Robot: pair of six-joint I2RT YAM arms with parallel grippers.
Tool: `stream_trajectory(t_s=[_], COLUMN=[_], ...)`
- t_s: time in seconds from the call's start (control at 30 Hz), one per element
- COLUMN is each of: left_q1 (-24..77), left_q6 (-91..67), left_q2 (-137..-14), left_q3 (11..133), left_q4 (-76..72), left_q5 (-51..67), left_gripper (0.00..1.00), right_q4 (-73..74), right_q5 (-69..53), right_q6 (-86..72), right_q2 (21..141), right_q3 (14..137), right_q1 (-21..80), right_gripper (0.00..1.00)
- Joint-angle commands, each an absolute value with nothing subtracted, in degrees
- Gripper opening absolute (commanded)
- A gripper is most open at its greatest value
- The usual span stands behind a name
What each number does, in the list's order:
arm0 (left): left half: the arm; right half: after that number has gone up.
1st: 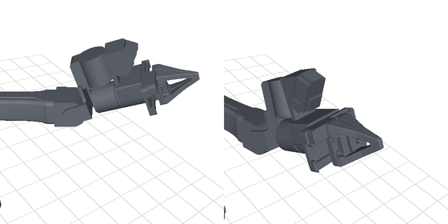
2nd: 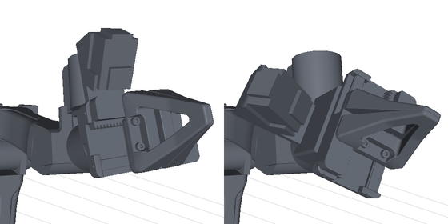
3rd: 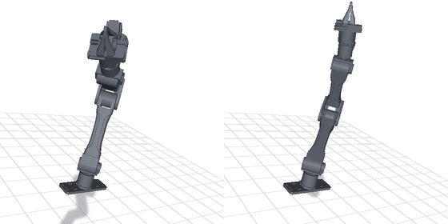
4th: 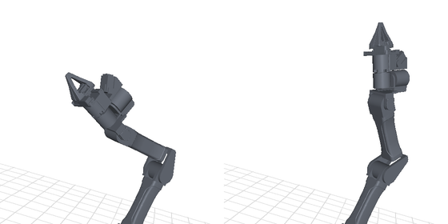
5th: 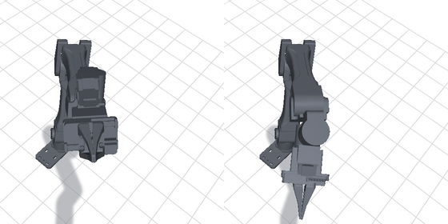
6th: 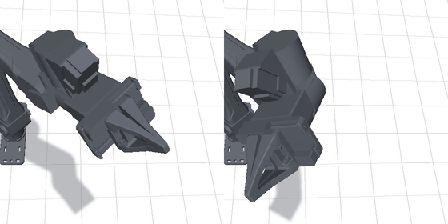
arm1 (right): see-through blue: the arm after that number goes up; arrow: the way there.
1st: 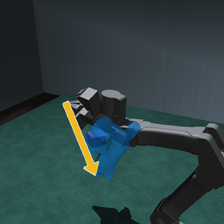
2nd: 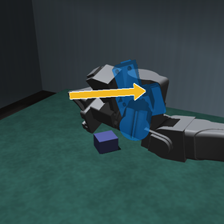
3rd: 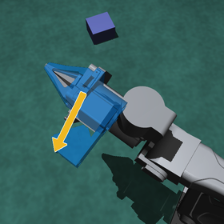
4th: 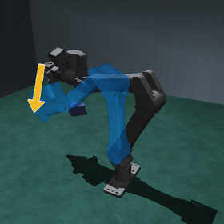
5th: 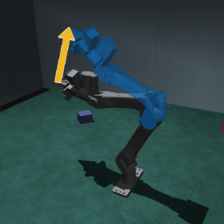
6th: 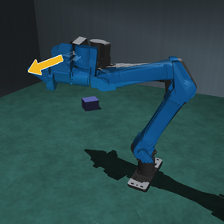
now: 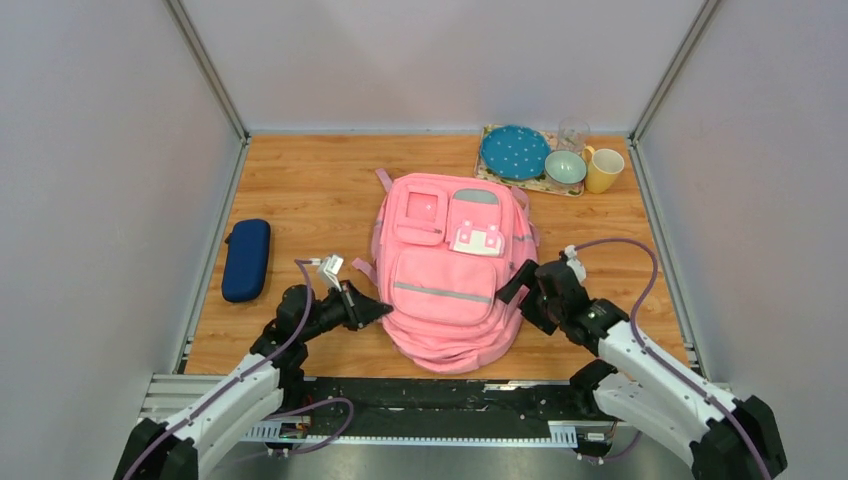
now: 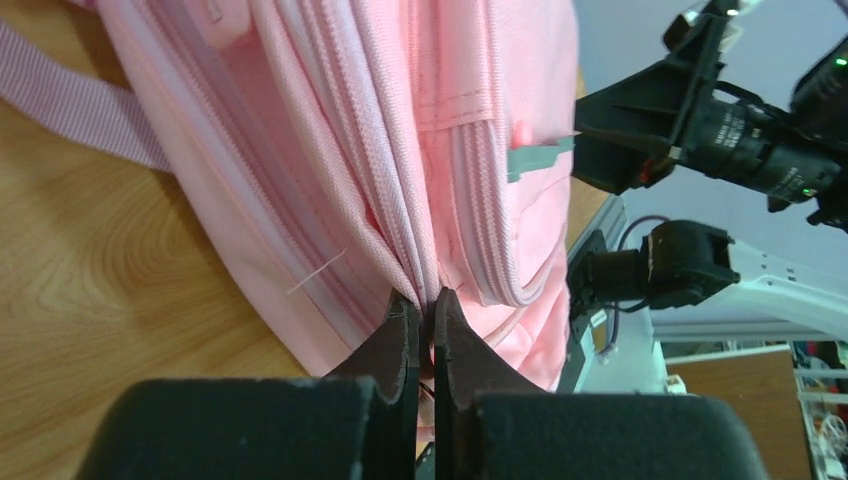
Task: Pack the student bag
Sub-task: Zip the student bag at the center of the board.
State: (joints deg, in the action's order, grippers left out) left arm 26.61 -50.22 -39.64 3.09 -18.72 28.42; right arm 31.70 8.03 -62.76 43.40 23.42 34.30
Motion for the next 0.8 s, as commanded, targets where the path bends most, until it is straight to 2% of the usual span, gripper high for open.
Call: stream_trajectory(t_s=[0.0,0.17,0.27,0.4,0.47,0.57,0.7,0.77], left_q1=[27.5,30.9,34.1,40.0,42.9,45.3,47.0,47.8], left_q6=[-52.2,-54.2,-55.3,-55.0,-55.6,-56.2,-56.3,-56.2], left_q2=[-29.4,-26.5,-29.2,-32.1,-32.9,-34.0,-37.1,-39.5], left_q3=[-2.0,-4.0,-4.0,-2.0,-1.1,-0.3,3.2,5.3], left_q4=[-15.0,-13.7,-15.3,-14.3,-14.0,-14.5,-16.0,-16.2], left_q5=[23.4,19.0,17.8,12.5,8.5,4.9,3.8,4.3], left_gripper=[0.00,0.00,0.00,0.00,0.00,0.00,0.00,0.00], right_q4=[14.9,16.3,22.4,33.2,37.5,39.1,40.0,39.8], right_q5=[-2.7,-9.0,-3.8,8.4,12.3,13.0,18.0,24.2], right_q6=[-51.0,-46.9,-45.7,-45.6,-46.4,-48.0,-54.8,-58.0], right_q2=[55.2,68.7,69.8,62.4,54.6,43.6,36.6,37.0], right_q3=[32.0,45.3,48.1,48.7,47.8,44.7,40.6,39.2], right_q1=[32.3,32.4,32.6,32.9,33.1,36.5,49.5,60.6], right_gripper=[0.97,0.96,0.95,0.96,0.96,0.96,0.88,0.86])
